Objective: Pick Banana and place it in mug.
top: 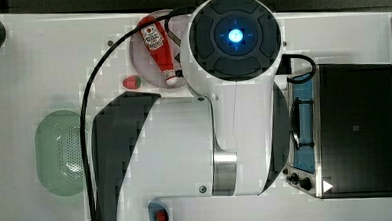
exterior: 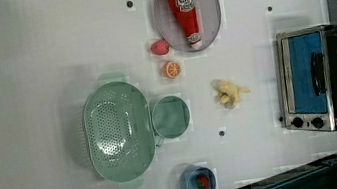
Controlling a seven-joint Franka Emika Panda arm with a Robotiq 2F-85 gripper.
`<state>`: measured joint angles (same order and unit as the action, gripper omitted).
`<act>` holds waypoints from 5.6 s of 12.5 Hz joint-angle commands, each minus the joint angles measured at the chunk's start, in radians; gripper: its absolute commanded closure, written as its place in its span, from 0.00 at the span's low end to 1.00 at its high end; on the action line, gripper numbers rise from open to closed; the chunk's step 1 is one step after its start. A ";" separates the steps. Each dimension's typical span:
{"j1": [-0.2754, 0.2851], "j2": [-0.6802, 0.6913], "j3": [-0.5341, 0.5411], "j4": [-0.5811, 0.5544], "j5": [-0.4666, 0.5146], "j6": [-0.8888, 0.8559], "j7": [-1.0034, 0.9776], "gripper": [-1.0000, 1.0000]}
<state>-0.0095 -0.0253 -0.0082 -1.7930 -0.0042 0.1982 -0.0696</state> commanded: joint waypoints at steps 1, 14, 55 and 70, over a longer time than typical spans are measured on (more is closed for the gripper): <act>-0.015 -0.295 -0.026 -0.183 -0.016 -0.117 0.040 0.21; -0.014 -0.040 -0.024 -0.598 -0.016 0.465 -0.795 0.00; 0.035 -0.113 0.354 -0.514 0.115 0.318 -0.489 0.68; 0.035 0.181 0.426 -0.541 0.021 0.693 -0.308 0.07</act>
<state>0.0295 0.1886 0.4072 -2.3359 0.0182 0.8721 -0.4333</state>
